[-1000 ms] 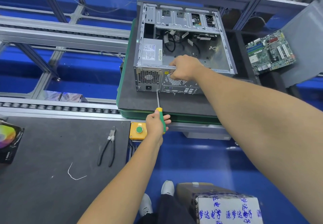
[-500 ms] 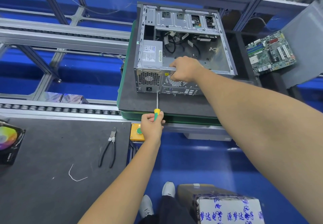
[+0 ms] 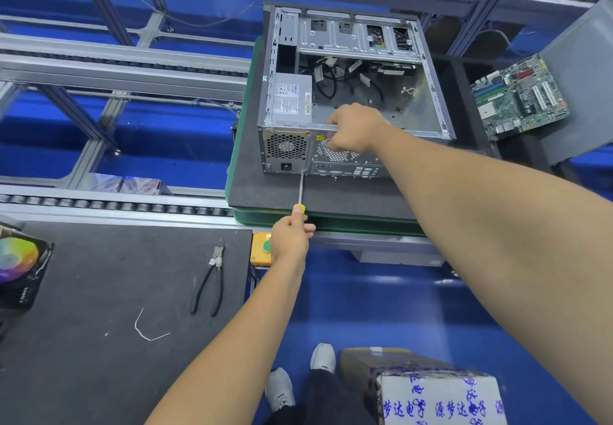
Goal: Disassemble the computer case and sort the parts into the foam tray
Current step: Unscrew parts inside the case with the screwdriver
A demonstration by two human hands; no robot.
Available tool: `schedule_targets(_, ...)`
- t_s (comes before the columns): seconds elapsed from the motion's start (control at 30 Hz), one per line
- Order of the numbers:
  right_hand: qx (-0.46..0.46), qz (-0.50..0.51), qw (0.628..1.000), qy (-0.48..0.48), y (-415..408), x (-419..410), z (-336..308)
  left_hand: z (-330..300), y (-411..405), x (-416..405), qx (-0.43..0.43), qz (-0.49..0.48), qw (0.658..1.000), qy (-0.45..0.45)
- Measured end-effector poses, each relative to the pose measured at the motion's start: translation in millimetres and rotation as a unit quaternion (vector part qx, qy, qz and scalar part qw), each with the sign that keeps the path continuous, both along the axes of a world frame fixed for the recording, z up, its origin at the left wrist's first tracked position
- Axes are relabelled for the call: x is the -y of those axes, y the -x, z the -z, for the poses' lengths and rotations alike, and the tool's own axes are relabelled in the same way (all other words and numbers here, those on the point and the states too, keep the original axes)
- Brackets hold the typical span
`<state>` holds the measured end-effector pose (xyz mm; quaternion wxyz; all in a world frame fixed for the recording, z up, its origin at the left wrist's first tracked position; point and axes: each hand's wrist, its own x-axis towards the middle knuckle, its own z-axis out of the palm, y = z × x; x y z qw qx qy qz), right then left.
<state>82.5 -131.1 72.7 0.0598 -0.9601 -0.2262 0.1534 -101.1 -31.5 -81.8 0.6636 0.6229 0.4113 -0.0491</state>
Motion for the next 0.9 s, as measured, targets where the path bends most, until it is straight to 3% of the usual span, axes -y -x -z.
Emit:
schedule_targets(0.17, -0.004, -0.004, 1.0, -0.004, 0.5, 0.9, -2.8, -2.1, -2.9, 0.4, -0.006, -0.018, 0.995, 0.102)
schedule_targets(0.47, 0.001, -0.013, 1.0, -0.006, 0.2, 1.9, -2.0, 3.3, 5.0, 3.5, 0.062, -0.038, 0.996, 0.05)
schedule_targets(0.57, 0.008, -0.021, 1.0, -0.001, -0.7, 1.7, -0.8, 2.7, 3.5, 4.2, 0.069, -0.051, 0.994, 0.073)
schedule_targets(0.9, 0.002, 0.0, 1.0, -0.011, -3.7, 0.8, 1.9, -6.5, -3.5, 0.2, -0.025, -0.026, 0.996, 0.08)
